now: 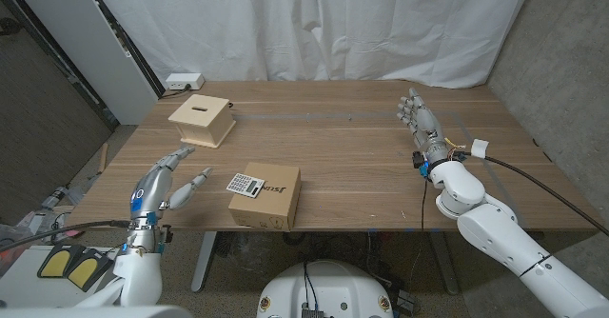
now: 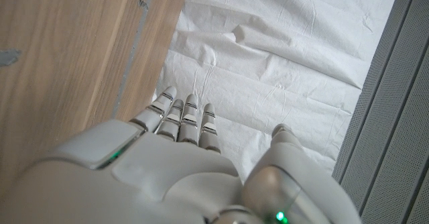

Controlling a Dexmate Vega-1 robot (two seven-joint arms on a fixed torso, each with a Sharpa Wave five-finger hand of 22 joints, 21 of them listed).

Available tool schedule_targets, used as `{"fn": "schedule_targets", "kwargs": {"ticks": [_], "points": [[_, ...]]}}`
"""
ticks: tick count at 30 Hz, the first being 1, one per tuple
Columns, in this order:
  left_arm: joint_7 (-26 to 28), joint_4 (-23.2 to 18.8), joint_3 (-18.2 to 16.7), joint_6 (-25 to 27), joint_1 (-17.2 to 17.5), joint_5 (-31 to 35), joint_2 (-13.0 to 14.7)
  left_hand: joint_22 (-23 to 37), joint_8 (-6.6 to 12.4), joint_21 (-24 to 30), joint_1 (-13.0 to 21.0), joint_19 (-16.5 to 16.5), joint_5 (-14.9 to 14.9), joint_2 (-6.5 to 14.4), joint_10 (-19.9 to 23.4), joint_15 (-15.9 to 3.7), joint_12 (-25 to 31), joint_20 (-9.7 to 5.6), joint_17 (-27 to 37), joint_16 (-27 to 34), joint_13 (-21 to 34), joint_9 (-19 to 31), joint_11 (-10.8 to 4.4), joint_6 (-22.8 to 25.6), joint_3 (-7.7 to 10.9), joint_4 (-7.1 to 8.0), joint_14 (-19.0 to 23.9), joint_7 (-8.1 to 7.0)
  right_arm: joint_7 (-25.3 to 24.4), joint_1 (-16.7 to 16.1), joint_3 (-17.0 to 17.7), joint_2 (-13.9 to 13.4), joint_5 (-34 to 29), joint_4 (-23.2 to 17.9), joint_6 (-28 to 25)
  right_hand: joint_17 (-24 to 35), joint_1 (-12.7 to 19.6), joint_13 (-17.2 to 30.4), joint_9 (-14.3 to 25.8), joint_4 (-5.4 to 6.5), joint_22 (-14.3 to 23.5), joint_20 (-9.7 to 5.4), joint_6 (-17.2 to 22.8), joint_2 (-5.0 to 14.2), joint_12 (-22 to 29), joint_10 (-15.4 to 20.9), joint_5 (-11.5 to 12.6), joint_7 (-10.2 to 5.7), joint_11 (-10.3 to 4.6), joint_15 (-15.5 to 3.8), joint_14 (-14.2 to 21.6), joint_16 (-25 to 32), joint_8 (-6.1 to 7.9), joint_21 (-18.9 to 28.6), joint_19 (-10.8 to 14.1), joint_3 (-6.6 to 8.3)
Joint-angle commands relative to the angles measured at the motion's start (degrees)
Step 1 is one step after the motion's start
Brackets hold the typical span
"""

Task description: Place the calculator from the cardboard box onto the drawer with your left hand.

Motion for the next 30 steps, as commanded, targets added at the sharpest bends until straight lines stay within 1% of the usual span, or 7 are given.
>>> {"fn": "schedule_targets", "kwargs": {"ticks": [1, 8, 12, 15, 17, 26, 30], "points": [[2.7, -0.6, 1.6, 5.2, 0.4, 2.5, 1.8, 0.1, -0.35, -0.2, 1.3, -0.4, 0.6, -0.4, -0.1, -5.54, -0.3, -2.95, 0.0, -0.2, 0.1, 0.1, -0.57, -0.2, 0.10, -0.84, -0.5, -0.58, -3.0, -2.5, 3.8, -0.2, -1.0, -2.7, 0.8, 0.2, -0.1, 0.3, 0.2, -0.30, 0.1, 0.20, 0.7, 0.37, 0.4, 0.8, 0.2, 0.07, 0.10, 0.03, 0.6, 0.1, 0.33, -0.1, 0.6, -0.01], [3.0, -0.7, 2.3, 8.4, 0.6, 3.5, 3.4, 0.1, -0.58, -0.5, 2.6, -0.7, 1.1, -0.9, -0.2, -5.72, -0.5, -3.21, 0.0, -0.4, 0.1, 0.1, -0.63, -0.5, 0.14, -1.68, -0.9, -0.88, -4.0, -3.5, 5.3, 0.2, -1.2, -3.8, 0.4, 0.3, -0.2, 0.3, 0.2, -0.27, 0.1, 0.13, 0.8, 0.37, 0.4, 0.9, 0.2, 0.06, 0.02, 0.14, 0.8, 0.1, 0.34, -0.1, 0.8, -0.09], [3.0, -1.1, 2.7, 10.5, 0.9, 4.9, 4.8, 0.1, -0.89, -0.7, 3.7, -1.0, 1.5, -1.2, -0.5, -5.73, -0.8, -3.18, 0.0, -0.6, 0.1, 0.1, -0.85, -1.1, 0.24, -2.29, -1.2, -1.09, -4.0, -3.6, 5.5, 0.6, -1.3, -3.9, 0.3, 0.3, -0.3, 0.3, 0.2, -0.28, 0.1, 0.16, 0.8, 0.35, 0.4, 0.9, 0.2, 0.07, -0.03, 0.15, 0.8, 0.1, 0.35, -0.1, 0.8, -0.13], [3.1, -1.5, 2.8, 11.8, 1.2, 5.6, 5.8, 0.1, -1.17, -0.8, 4.4, -1.4, 1.7, -1.3, -0.9, -5.68, -1.0, -3.00, 0.0, -0.7, 0.2, 0.1, -0.73, -1.8, 0.29, -2.64, -1.6, -1.13, -4.0, -3.6, 5.5, 0.9, -1.3, -3.8, 0.4, 0.3, -0.3, 0.3, 0.2, -0.28, 0.1, 0.17, 0.8, 0.34, 0.4, 0.9, 0.2, 0.02, 0.03, 0.16, 0.8, 0.1, 0.33, -0.1, 0.8, -0.16], [3.3, -1.7, 2.9, 12.2, 1.3, 5.6, 6.2, 0.1, -1.51, -0.9, 5.0, -1.6, 2.0, -1.5, -1.4, -5.75, -1.2, -3.06, 0.0, -0.8, 0.2, 0.2, -0.92, -2.6, 0.29, -2.96, -1.9, -1.48, -4.0, -3.6, 5.5, 1.0, -1.4, -3.8, 0.3, 0.3, -0.3, 0.3, 0.2, -0.29, 0.1, 0.17, 0.8, 0.35, 0.4, 0.9, 0.2, 0.00, 0.00, 0.13, 0.8, 0.1, 0.32, -0.1, 0.8, -0.17], [4.3, -3.4, 2.6, 15.2, 3.1, 7.7, 8.1, 0.1, -1.88, -1.2, 6.0, -2.3, 2.6, -1.8, -2.4, -5.93, -1.5, -3.26, 0.1, -0.9, 0.2, 0.2, -1.32, -3.5, 0.21, -3.39, -2.7, -1.84, -4.1, -3.8, 5.4, 1.6, -1.8, -4.1, 0.2, 0.3, -0.4, 0.3, 0.2, -0.30, 0.1, 0.20, 0.8, 0.35, 0.4, 0.9, 0.2, 0.04, -0.03, 0.19, 0.8, 0.1, 0.29, -0.2, 0.8, -0.25], [5.3, -4.3, 2.8, 16.7, 4.1, 8.9, 8.4, 0.2, -1.99, -1.3, 6.3, -2.7, 2.7, -1.9, -2.5, -6.00, -1.5, -3.24, 0.1, -0.9, 0.3, 0.2, -1.28, -3.7, 0.16, -3.47, -2.9, -2.03, -4.3, -3.8, 5.3, 1.8, -2.1, -4.3, 0.1, 0.3, -0.5, 0.3, 0.2, -0.31, 0.1, 0.21, 0.9, 0.35, 0.4, 1.0, 0.2, 0.04, 0.03, 0.22, 0.8, 0.0, 0.30, -0.2, 0.8, -0.27]]}}
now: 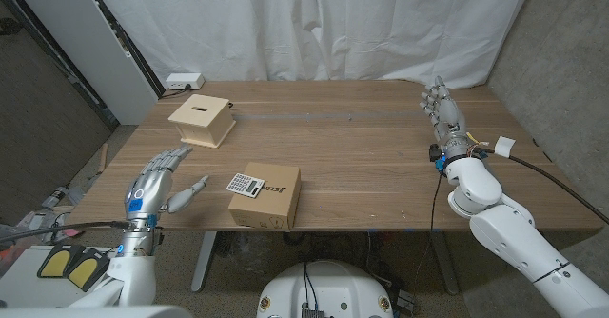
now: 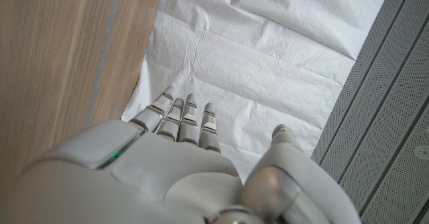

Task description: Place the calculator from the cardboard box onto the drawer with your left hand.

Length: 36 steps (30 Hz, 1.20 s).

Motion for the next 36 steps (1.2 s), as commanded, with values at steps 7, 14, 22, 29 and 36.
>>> {"fn": "schedule_targets", "kwargs": {"ticks": [7, 14, 22, 29, 36], "points": [[1.7, -3.1, 0.9, 8.1, 3.3, 5.6, 2.7, 0.2, -0.30, -0.4, 1.3, -0.9, 0.8, -0.1, -0.8, -6.23, -0.3, -3.12, 0.1, -0.4, 0.3, 0.3, -0.28, -0.8, 0.10, -0.49, -0.9, -0.58, -0.4, -0.1, 0.0, 0.7, -0.8, -1.0, -1.1, 0.3, -0.4, 0.1, 0.2, -0.02, 0.1, -0.09, 0.7, 0.13, 0.2, 0.6, 0.2, -0.17, -0.08, 0.01, 0.4, 0.1, 0.28, -0.2, 0.5, -0.12], [1.7, -3.3, 2.6, 11.5, 2.4, 7.9, 3.7, 0.2, -0.46, -0.5, 2.1, -1.6, 1.3, -0.1, -1.1, -6.28, -0.2, -2.76, 0.1, -0.3, 0.3, 0.3, -0.55, -1.4, 0.07, -0.69, -1.3, -1.03, -0.5, 0.4, -0.1, 0.8, -0.8, -1.0, -1.6, 0.3, -0.5, 0.1, 0.2, -0.02, 0.1, -0.06, 0.7, 0.11, 0.2, 0.7, 0.2, -0.16, -0.13, -0.09, 0.4, 0.0, 0.28, -0.2, 0.6, -0.19], [1.3, -3.9, 4.3, 16.3, 2.0, 11.0, 5.4, 0.2, -0.37, -0.5, 3.0, -2.1, 1.6, -0.1, -1.2, -6.45, -0.2, -3.18, 0.1, -0.3, 0.3, 0.3, -0.67, -1.3, 0.14, -0.91, -1.6, -1.76, -0.3, 1.3, -0.3, 1.2, -0.7, -0.3, -1.6, 0.3, -0.6, 0.1, 0.2, -0.04, 0.1, -0.07, 0.8, 0.14, 0.3, 0.8, 0.2, -0.25, -0.06, 0.07, 0.5, 0.1, 0.27, -0.2, 0.6, -0.23], [1.0, -4.6, 5.4, 20.0, 2.2, 13.0, 6.9, 0.2, -0.07, -0.5, 3.9, -2.4, 1.9, -0.1, -1.7, -6.55, -0.2, -3.30, 0.1, -0.4, 0.3, 0.3, -0.73, -0.7, 0.13, -1.05, -2.1, -2.72, 0.0, 2.3, -0.6, 1.4, -0.6, 0.5, -1.5, 0.3, -0.6, 0.1, 0.2, -0.07, 0.1, -0.11, 0.9, 0.16, 0.3, 0.9, 0.2, -0.25, -0.05, 0.02, 0.6, 0.1, 0.30, -0.3, 0.7, -0.26], [1.3, -4.9, 6.3, 21.6, 2.2, 14.0, 8.7, 0.2, 0.97, -0.3, 4.9, -2.7, 2.3, -0.2, -1.5, -6.59, 0.1, -3.47, 0.1, -0.2, 0.4, 0.3, -0.31, 2.0, 0.00, -1.07, -2.3, -4.22, 0.1, 2.9, -0.7, 1.3, -0.3, 0.6, -2.0, 0.3, -0.7, 0.1, 0.2, -0.09, 0.1, -0.11, 0.9, 0.17, 0.3, 0.9, 0.2, -0.29, -0.01, 0.05, 0.6, 0.0, 0.28, -0.3, 0.7, -0.30]]}}
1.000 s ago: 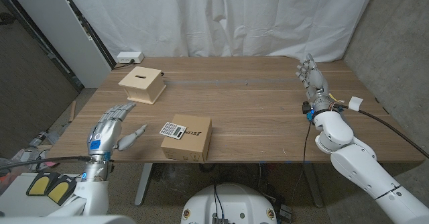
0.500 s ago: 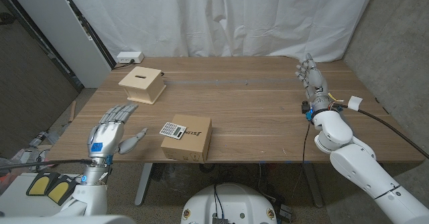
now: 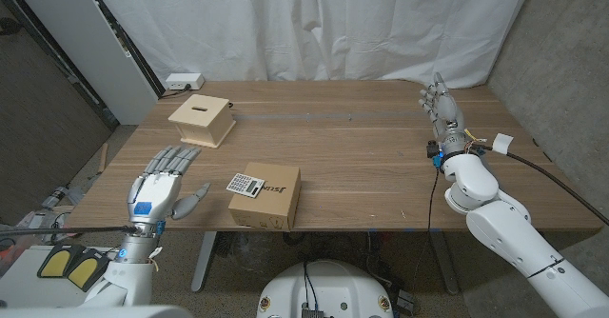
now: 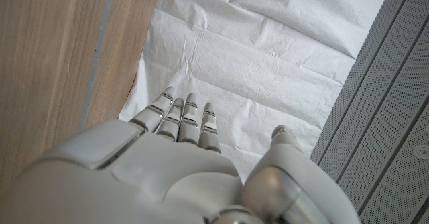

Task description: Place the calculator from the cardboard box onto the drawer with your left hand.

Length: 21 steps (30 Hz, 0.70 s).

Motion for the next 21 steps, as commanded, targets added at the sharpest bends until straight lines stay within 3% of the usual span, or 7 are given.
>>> {"fn": "schedule_targets", "kwargs": {"ticks": [1, 4, 6, 8, 10, 21], "points": [[-0.1, -0.8, 1.8, 4.5, 0.0, 2.6, 2.9, 0.1, 0.59, 0.1, 1.0, -0.2, 0.4, -0.3, 0.2, -6.53, 0.3, -3.52, 0.1, -0.2, 0.1, 0.1, 0.45, 1.3, 0.01, -0.20, -0.1, -0.10, 0.4, 1.1, -0.3, 0.1, 0.4, 0.6, -0.5, 0.3, -0.3, 0.1, 0.2, -0.10, 0.1, -0.11, 0.4, -0.14, 0.3, 0.5, 0.2, -0.19, -0.03, 0.05, 0.6, 0.1, 0.29, 0.0, 0.7, -0.31], [-0.3, -0.9, 2.1, 4.6, 0.1, 2.9, 4.1, 0.1, 0.80, 0.1, 1.2, -0.3, 0.5, -0.3, 0.2, -6.56, 0.3, -3.70, 0.1, -0.1, 0.1, 0.0, 0.48, 1.9, -0.03, -0.19, -0.1, -0.15, 0.4, 1.3, -0.4, 0.1, 0.6, 0.7, -0.6, 0.3, -0.4, 0.1, 0.2, -0.09, 0.1, -0.07, 0.4, -0.13, 0.3, 0.6, 0.2, -0.20, -0.08, 0.09, 0.6, 0.1, 0.27, -0.1, 0.7, -0.34], [-0.2, -0.9, 2.2, 4.5, 0.1, 2.9, 4.8, 0.0, 1.01, 0.7, 2.1, 1.3, 0.8, -0.4, 0.8, -7.38, 0.6, -5.94, 0.1, 0.2, 0.1, 0.0, 0.60, 2.8, -0.23, -0.17, 0.8, 0.14, 0.4, 1.3, -0.4, 0.1, 0.7, 0.8, -0.6, 0.3, -0.4, 0.1, 0.2, -0.09, 0.1, -0.10, 0.4, -0.12, 0.3, 0.6, 0.2, -0.19, -0.05, 0.07, 0.7, 0.0, 0.27, -0.1, 0.7, -0.35], [-0.4, -1.0, 2.2, 4.4, 0.2, 2.7, 5.4, -0.1, 0.90, 1.0, 2.5, 2.3, 0.9, -0.5, 1.6, -7.87, 0.8, -6.50, 0.0, 0.4, 0.0, 0.0, 0.35, 2.8, -0.43, -0.15, 1.5, 0.77, 0.5, 1.4, -0.5, 0.2, 0.8, 0.8, -0.6, 0.3, -0.4, 0.1, 0.3, -0.10, 0.1, -0.09, 0.5, -0.12, 0.3, 0.6, 0.2, -0.17, -0.06, 0.06, 0.7, 0.0, 0.28, -0.1, 0.7, -0.36], [-0.7, -1.1, 2.1, 4.6, 0.2, 2.9, 6.0, -0.1, 0.53, 1.0, 2.7, 2.5, 1.0, -0.7, 1.7, -8.03, 0.8, -6.59, 0.0, 0.4, 0.0, 0.0, 0.11, 2.1, -0.60, -0.10, 1.6, 1.59, 0.6, 1.5, -0.6, 0.2, 0.9, 0.9, -0.6, 0.3, -0.5, 0.1, 0.3, -0.10, 0.1, -0.09, 0.4, -0.11, 0.3, 0.6, 0.2, -0.19, -0.09, 0.07, 0.6, 0.0, 0.26, -0.1, 0.7, -0.37], [-2.3, -1.8, 2.3, 4.8, 0.7, 3.9, 9.6, -0.1, -0.51, 0.5, 3.4, 1.6, 1.3, -0.7, 0.5, -8.02, 0.2, -6.26, 0.0, -0.2, 0.0, 0.0, -0.13, -0.3, -0.97, 0.03, 0.3, 1.47, 0.1, 1.6, -1.0, 0.6, 0.6, 1.0, -0.1, 0.3, -0.6, 0.1, 0.3, -0.11, 0.1, -0.09, 0.5, -0.08, 0.3, 0.7, 0.2, -0.18, -0.07, 0.01, 0.8, 0.1, 0.26, -0.1, 0.8, -0.45]]}}
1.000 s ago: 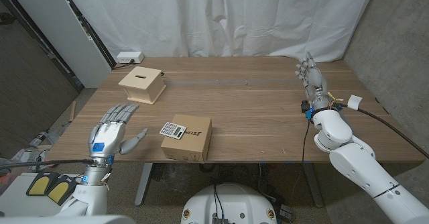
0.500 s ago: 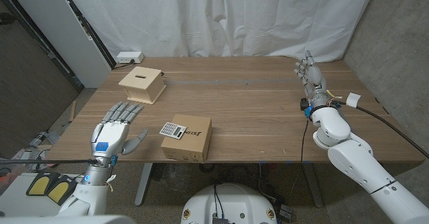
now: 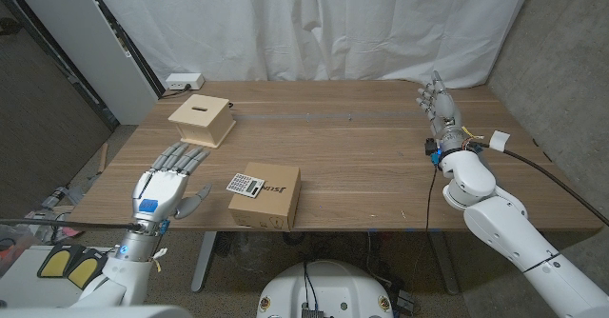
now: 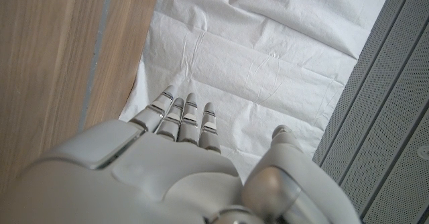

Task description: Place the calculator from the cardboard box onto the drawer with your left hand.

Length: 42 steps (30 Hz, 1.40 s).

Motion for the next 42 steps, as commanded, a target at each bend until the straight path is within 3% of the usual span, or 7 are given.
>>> {"fn": "schedule_targets", "kwargs": {"ticks": [1, 12, 30, 42], "points": [[-1.8, -0.8, 0.3, 0.4, 0.7, 1.1, 4.1, 0.0, -0.50, 0.0, 1.0, -0.3, 0.5, 0.1, -0.9, -8.03, 0.0, -6.23, 0.0, -0.3, 0.1, 0.2, -0.12, -0.8, -0.42, -0.06, -0.4, 0.05, -0.3, 0.2, -0.4, 0.3, -0.1, 0.1, 0.4, 0.3, -0.4, 0.1, 0.3, -0.03, 0.1, 0.17, 0.5, 0.10, 0.3, 0.5, 0.2, -0.21, 0.25, 0.05, 0.8, 0.1, 0.25, -0.1, 0.5, -0.05], [-2.1, -0.8, 1.1, -0.2, 1.0, 1.0, 5.4, 0.0, -0.79, -0.1, 1.3, -0.5, 0.6, 0.0, -1.7, -8.08, -0.3, -6.23, 0.0, -0.3, 0.1, 0.2, -0.18, -1.7, -0.65, -0.04, -0.7, 0.37, -0.7, 0.2, -0.7, 0.5, -0.5, -0.2, 0.3, 0.3, -0.5, 0.1, 0.3, -0.07, 0.1, 0.22, 0.6, 0.11, 0.3, 0.6, 0.2, -0.15, 0.07, 0.02, 0.9, 0.0, 0.26, -0.1, 0.6, -0.11], [1.0, 1.0, 5.8, -1.8, -2.4, 0.8, 5.2, 0.1, -0.45, 0.0, 2.0, -0.4, 0.9, 0.2, -0.9, -8.29, 0.1, -6.20, 0.0, -0.1, 0.1, 0.2, -0.27, -1.0, -0.76, -0.01, -0.3, -0.02, -1.3, -1.5, 0.3, 0.3, -0.9, -1.7, 1.0, 0.3, -0.6, 0.1, 0.3, -0.15, 0.1, 0.21, 0.7, 0.13, 0.4, 0.9, 0.2, -0.17, 0.15, -0.15, 1.3, 0.1, 0.27, 0.0, 1.0, -0.20], [3.5, 3.2, 9.9, -3.2, -6.7, -0.3, 3.9, 0.1, 0.06, 0.0, 2.4, -0.2, 1.0, 0.4, -0.1, -8.46, 0.4, -6.25, 0.0, 0.1, 0.1, 0.3, -0.25, 0.2, -0.93, 0.12, 0.1, -0.29, -1.5, -1.9, 0.8, 0.1, -1.1, -2.5, 0.4, 0.3, -0.6, 0.1, 0.3, -0.20, 0.1, 0.24, 0.8, 0.14, 0.4, 1.0, 0.2, -0.25, 0.03, -0.30, 1.7, 0.2, 0.26, 0.1, 1.3, -0.25]]}}
